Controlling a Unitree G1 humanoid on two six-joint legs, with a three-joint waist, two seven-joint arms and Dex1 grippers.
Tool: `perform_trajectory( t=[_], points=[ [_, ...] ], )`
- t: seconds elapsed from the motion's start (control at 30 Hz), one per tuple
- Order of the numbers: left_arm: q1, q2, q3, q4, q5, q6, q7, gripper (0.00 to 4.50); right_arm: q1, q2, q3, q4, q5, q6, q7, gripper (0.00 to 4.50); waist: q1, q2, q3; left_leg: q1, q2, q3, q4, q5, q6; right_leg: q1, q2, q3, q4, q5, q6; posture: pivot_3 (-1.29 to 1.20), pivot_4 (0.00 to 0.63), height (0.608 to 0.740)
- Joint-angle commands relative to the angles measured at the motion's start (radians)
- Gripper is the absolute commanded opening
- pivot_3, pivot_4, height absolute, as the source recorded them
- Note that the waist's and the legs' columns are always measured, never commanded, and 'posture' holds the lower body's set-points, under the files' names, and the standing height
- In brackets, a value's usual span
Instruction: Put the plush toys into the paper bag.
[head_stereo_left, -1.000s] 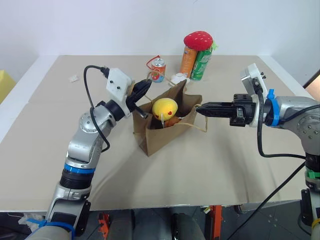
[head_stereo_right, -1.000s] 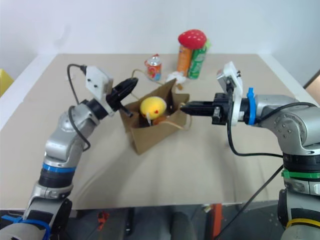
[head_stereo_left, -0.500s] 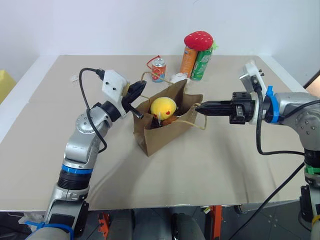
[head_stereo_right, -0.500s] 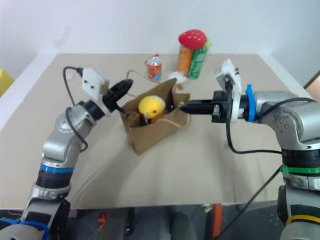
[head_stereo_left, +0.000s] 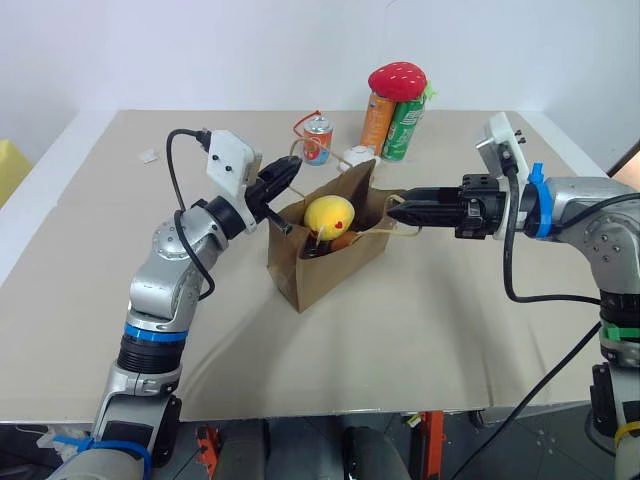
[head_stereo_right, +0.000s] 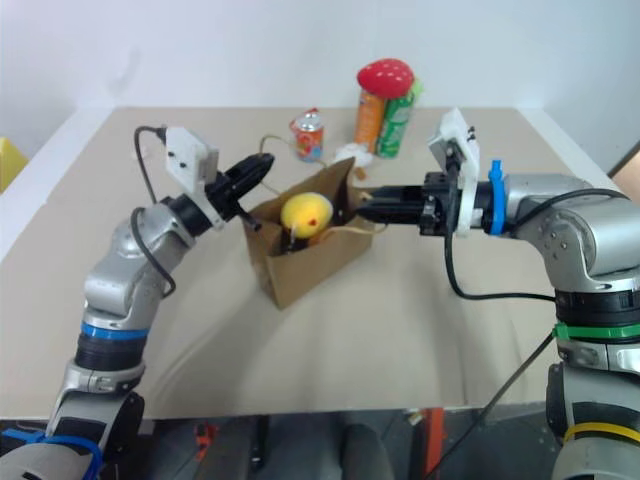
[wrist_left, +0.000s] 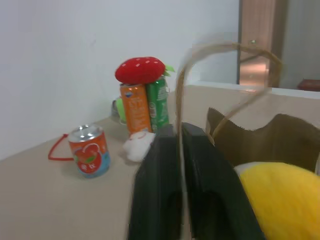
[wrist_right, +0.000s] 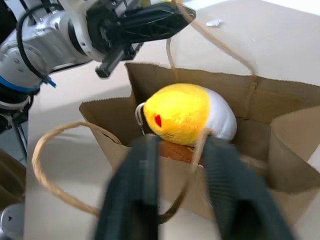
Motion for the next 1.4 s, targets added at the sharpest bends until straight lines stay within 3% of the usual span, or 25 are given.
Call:
perform_trajectory(
  t=[0.03, 0.1, 0.13, 0.2, 0.27, 0.47, 0.83, 1.1, 1.2, 1.33, 1.4],
  points=[
    [-0.002, 0.011, 0.013, -0.053, -0.014, -0.004, -0.009, 2.07, -0.005, -0.033, -0.027, -0.014, -0.007, -0.013, 0.020, 3.37, 0.000, 0.000, 0.000, 0.000, 0.000, 0.000, 0.000, 0.000, 0.000, 0.000, 0.000, 0.000, 0.000, 0.000, 0.000, 0.00, 0.150, 0.740],
    [-0.002, 0.013, 0.013, -0.052, -0.013, -0.005, -0.012, 2.97, 0.004, -0.051, -0.036, -0.017, -0.005, -0.006, 0.032, 4.28, 0.000, 0.000, 0.000, 0.000, 0.000, 0.000, 0.000, 0.000, 0.000, 0.000, 0.000, 0.000, 0.000, 0.000, 0.000, 0.00, 0.150, 0.740],
    [-0.002, 0.015, 0.012, -0.051, -0.012, -0.007, -0.014, 3.37, 0.009, -0.058, -0.041, -0.017, -0.007, -0.006, 0.030, 4.48, 0.000, 0.000, 0.000, 0.000, 0.000, 0.000, 0.000, 0.000, 0.000, 0.000, 0.000, 0.000, 0.000, 0.000, 0.000, 0.00, 0.150, 0.740],
    [-0.004, 0.019, 0.010, -0.050, -0.012, -0.009, -0.020, 4.07, 0.022, -0.092, -0.042, -0.023, -0.003, 0.013, 0.043, 4.50, 0.000, 0.000, 0.000, 0.000, 0.000, 0.000, 0.000, 0.000, 0.000, 0.000, 0.000, 0.000, 0.000, 0.000, 0.000, 0.00, 0.150, 0.740],
    [-0.004, 0.020, 0.008, -0.051, -0.012, -0.011, -0.026, 4.42, 0.031, -0.116, -0.041, -0.025, -0.008, 0.015, 0.050, 4.50, 0.000, 0.000, 0.000, 0.000, 0.000, 0.000, 0.000, 0.000, 0.000, 0.000, 0.000, 0.000, 0.000, 0.000, 0.000, 0.00, 0.150, 0.740],
    [-0.006, 0.018, 0.000, -0.059, -0.030, -0.015, -0.068, 4.42, 0.022, -0.148, -0.074, 0.030, -0.053, -0.057, 0.044, 4.50, 0.000, 0.000, 0.000, 0.000, 0.000, 0.000, 0.000, 0.000, 0.000, 0.000, 0.000, 0.000, 0.000, 0.000, 0.000, 0.00, 0.150, 0.740],
    [0.006, 0.079, 0.052, -0.105, -0.166, 0.055, -0.179, 4.42, -0.022, -0.098, -0.184, 0.047, -0.004, -0.076, -0.005, 4.50, -0.001, 0.000, 0.000, 0.000, 0.000, 0.000, 0.000, 0.000, 0.000, 0.000, 0.000, 0.001, 0.000, 0.000, 0.000, 0.00, 0.150, 0.740],
    [0.094, 0.185, 0.115, -0.171, -0.232, 0.079, -0.229, 4.42, 0.024, -0.151, -0.177, -0.138, 0.175, 0.080, 0.090, 4.50, -0.001, 0.000, 0.000, 0.000, 0.000, 0.000, 0.000, 0.000, 0.000, 0.000, 0.000, 0.001, 0.000, 0.000, 0.000, 0.00, 0.150, 0.740],
    [0.137, 0.209, 0.153, -0.210, -0.258, 0.085, -0.219, 4.50, 0.020, -0.159, -0.180, -0.174, 0.240, 0.133, 0.096, 3.57, -0.001, 0.000, 0.000, 0.000, 0.000, 0.000, -0.001, 0.000, 0.000, -0.001, 0.000, 0.001, 0.000, -0.001, 0.000, 0.00, 0.150, 0.740],
    [0.178, 0.231, 0.178, -0.253, -0.286, 0.097, -0.219, 4.50, 0.015, -0.157, -0.165, -0.229, 0.329, 0.201, 0.108, 1.63, 0.000, 0.000, 0.000, 0.000, 0.000, 0.000, 0.000, -0.001, -0.001, 0.000, 0.000, 0.001, 0.000, -0.001, -0.001, 0.00, 0.150, 0.740],
    [0.199, 0.246, 0.178, -0.273, -0.296, 0.103, -0.230, 4.50, 0.029, -0.138, -0.145, -0.276, 0.371, 0.223, 0.107, 0.92, -0.001, 0.000, 0.000, 0.000, 0.001, 0.000, 0.000, -0.001, -0.001, -0.001, 0.000, 0.001, 0.000, 0.000, -0.002, 0.00, 0.150, 0.740]
  ],
)
